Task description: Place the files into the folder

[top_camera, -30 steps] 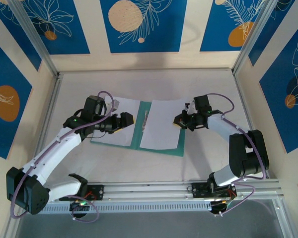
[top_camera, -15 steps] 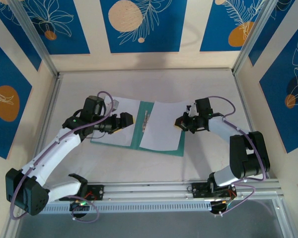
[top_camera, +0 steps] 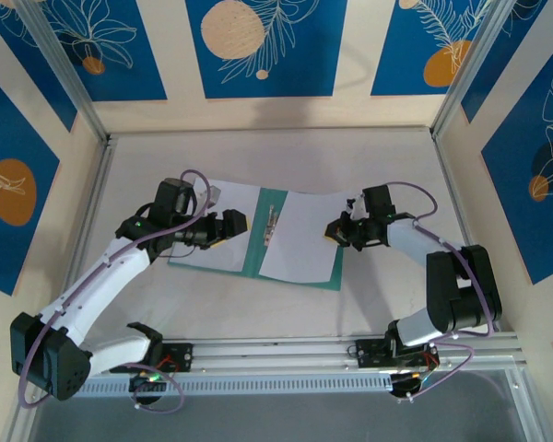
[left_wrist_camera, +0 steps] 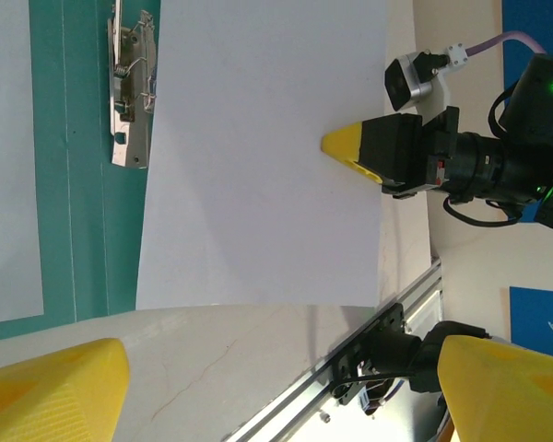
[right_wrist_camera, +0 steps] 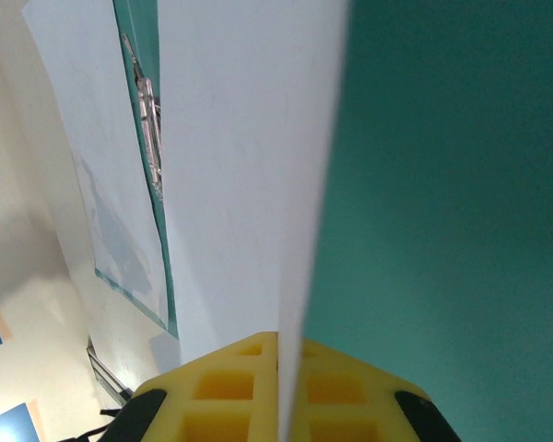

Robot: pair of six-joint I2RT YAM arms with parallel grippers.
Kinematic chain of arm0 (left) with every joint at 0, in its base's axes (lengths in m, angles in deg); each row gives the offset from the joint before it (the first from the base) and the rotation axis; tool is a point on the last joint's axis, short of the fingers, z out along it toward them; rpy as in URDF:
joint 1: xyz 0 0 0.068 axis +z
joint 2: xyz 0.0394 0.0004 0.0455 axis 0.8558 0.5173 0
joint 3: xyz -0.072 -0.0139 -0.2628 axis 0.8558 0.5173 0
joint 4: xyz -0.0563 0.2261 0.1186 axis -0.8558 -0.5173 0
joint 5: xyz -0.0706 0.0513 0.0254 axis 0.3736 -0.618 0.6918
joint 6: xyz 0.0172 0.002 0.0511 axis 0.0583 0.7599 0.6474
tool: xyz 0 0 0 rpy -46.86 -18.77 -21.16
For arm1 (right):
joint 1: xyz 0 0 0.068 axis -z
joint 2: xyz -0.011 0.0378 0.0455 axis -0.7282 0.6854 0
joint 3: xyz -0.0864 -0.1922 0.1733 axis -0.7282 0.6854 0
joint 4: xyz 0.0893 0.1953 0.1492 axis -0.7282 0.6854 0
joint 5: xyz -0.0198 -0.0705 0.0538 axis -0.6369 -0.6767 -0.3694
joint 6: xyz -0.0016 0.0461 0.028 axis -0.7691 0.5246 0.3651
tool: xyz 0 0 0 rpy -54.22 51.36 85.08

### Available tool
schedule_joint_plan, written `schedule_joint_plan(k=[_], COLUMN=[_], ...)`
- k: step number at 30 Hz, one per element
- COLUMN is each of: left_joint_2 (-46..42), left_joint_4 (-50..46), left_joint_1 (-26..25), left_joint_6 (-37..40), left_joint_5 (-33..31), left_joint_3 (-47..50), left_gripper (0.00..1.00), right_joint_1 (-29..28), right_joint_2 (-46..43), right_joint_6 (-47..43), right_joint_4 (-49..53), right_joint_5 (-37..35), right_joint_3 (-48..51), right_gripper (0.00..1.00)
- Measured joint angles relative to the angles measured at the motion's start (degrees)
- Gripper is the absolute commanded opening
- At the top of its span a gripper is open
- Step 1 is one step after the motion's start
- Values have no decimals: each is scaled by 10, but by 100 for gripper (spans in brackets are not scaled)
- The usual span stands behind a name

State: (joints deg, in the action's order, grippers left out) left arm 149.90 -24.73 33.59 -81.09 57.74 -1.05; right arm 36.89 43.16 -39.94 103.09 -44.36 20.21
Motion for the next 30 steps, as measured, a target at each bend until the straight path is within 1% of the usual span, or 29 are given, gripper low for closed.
schedule_joint_plan(k=[11, 25, 30], left_joint_2=[0, 9, 14], left_joint_4=[-5, -5, -5], left_joint_1=[0, 0, 0], left_joint_6=[9, 10, 10], left_joint_5=[0, 1, 4], left_joint_3=[0, 0, -1], left_gripper=[87, 88, 88], right_joint_1=[3, 2, 0], right_joint_2=[-9, -6, 7], right_joint_6=[1, 3, -2], right_joint_4=[-13, -42, -43], right_joint_5=[4, 17, 18], right_joint_3=[30, 30, 29], right_gripper=[5, 5, 5])
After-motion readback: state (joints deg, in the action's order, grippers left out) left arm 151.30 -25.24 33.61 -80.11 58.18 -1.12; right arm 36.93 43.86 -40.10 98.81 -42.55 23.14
